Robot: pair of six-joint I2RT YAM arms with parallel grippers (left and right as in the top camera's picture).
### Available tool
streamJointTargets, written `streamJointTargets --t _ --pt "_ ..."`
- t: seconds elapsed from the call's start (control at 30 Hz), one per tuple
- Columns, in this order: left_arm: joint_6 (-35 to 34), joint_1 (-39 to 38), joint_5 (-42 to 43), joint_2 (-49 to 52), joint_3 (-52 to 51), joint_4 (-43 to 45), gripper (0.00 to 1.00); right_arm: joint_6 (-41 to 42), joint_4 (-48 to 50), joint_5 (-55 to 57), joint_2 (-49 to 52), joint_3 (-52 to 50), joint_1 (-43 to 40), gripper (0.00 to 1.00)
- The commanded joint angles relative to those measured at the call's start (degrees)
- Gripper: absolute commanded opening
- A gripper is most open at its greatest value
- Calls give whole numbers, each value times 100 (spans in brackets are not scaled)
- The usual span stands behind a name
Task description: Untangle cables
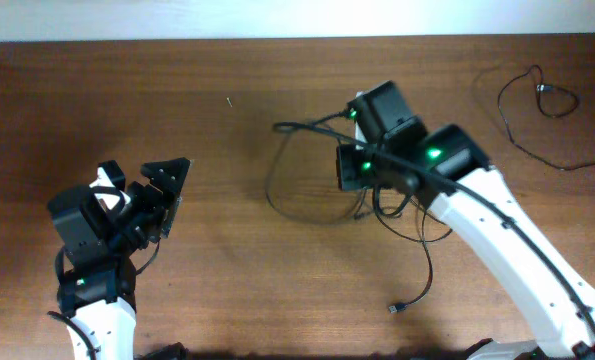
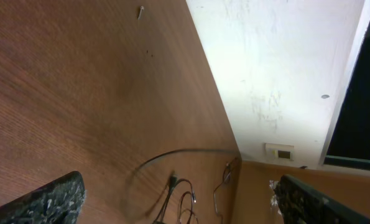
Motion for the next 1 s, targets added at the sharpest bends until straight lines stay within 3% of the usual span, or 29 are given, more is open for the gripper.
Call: streamJointTargets --t 0.0,0.07,0.13,0.23,0.33,0.47,0.53,0.77,0.93,0.97 --pt "72 17 22 -17 0 9 99 -540 -321 160 -83 1134 0 4" --pt "72 17 22 -17 2 9 99 -785 -144 1180 -83 1641 -35 4" --pt "72 17 22 -17 2 7 99 -2000 1117 1246 -74 1727 -221 4" --pt "72 17 22 -17 2 7 99 -2188 2409 1700 125 1727 -686 4" --pt "72 17 22 -17 0 9 99 -3276 4332 1792 654 1727 -1510 4" --pt "72 17 22 -17 0 9 99 -3353 5917 1644 1121 1727 -2304 4" --pt "72 17 22 -17 2 9 99 -3348 5783 1554 1375 1727 -2490 4" --pt "72 17 22 -17 2 9 99 -3346 3886 570 2992 1725 -2573 4" --pt "72 17 22 -17 2 9 99 -3412 3762 389 3694 1725 -2577 5" --pt "72 17 22 -17 2 9 99 -3405 3652 431 3711 1725 -2577 18"
